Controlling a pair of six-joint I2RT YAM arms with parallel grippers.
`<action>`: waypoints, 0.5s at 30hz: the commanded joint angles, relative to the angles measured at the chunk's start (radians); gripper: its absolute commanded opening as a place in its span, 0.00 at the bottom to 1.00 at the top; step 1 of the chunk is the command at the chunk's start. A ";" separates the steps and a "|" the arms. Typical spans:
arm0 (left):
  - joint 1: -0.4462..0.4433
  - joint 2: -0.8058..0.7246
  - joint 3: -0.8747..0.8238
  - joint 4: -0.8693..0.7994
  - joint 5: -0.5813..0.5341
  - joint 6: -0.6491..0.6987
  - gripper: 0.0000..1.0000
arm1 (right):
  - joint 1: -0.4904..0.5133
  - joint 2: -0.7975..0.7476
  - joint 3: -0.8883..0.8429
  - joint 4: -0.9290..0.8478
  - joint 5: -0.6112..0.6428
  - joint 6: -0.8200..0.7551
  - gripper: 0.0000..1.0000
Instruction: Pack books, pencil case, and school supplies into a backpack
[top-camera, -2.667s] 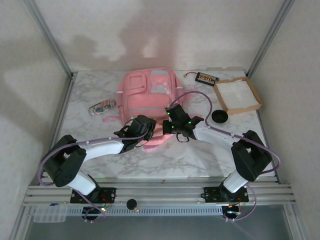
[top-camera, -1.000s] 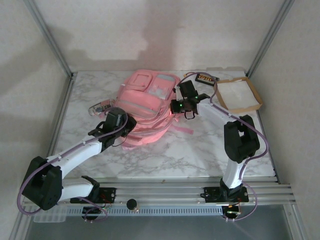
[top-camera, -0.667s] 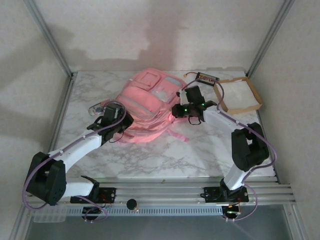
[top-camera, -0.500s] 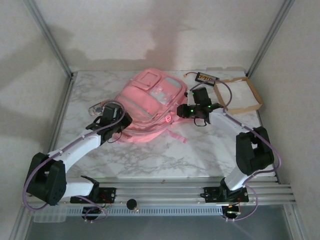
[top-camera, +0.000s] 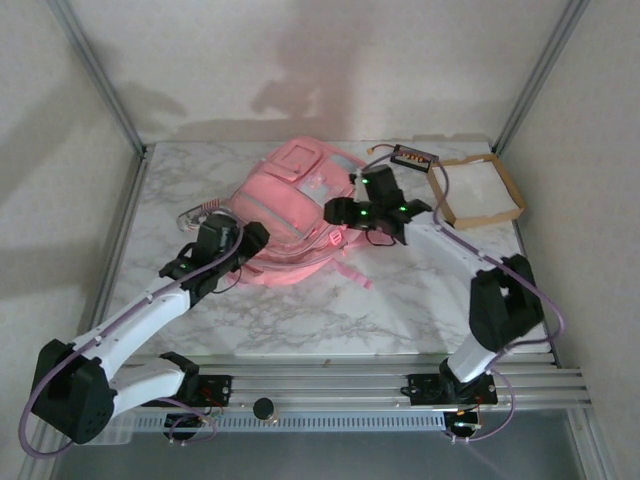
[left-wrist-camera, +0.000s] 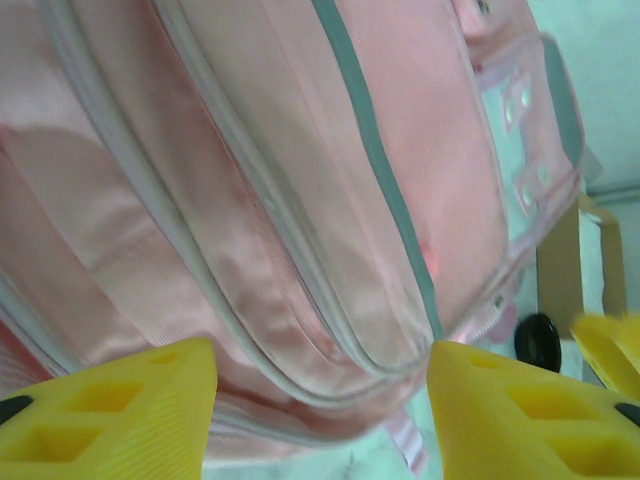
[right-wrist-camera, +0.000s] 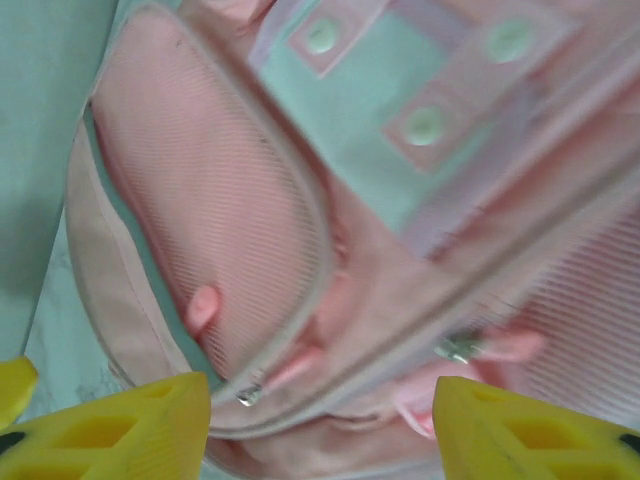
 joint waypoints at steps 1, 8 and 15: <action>-0.050 0.023 -0.004 0.036 -0.041 -0.051 0.58 | 0.031 0.082 0.113 -0.045 0.044 0.034 0.62; -0.059 0.078 0.016 0.031 -0.079 -0.032 0.58 | 0.052 0.246 0.308 -0.163 0.123 -0.011 0.55; -0.031 0.129 0.049 0.026 -0.103 0.004 0.58 | 0.052 0.318 0.372 -0.204 0.133 -0.033 0.56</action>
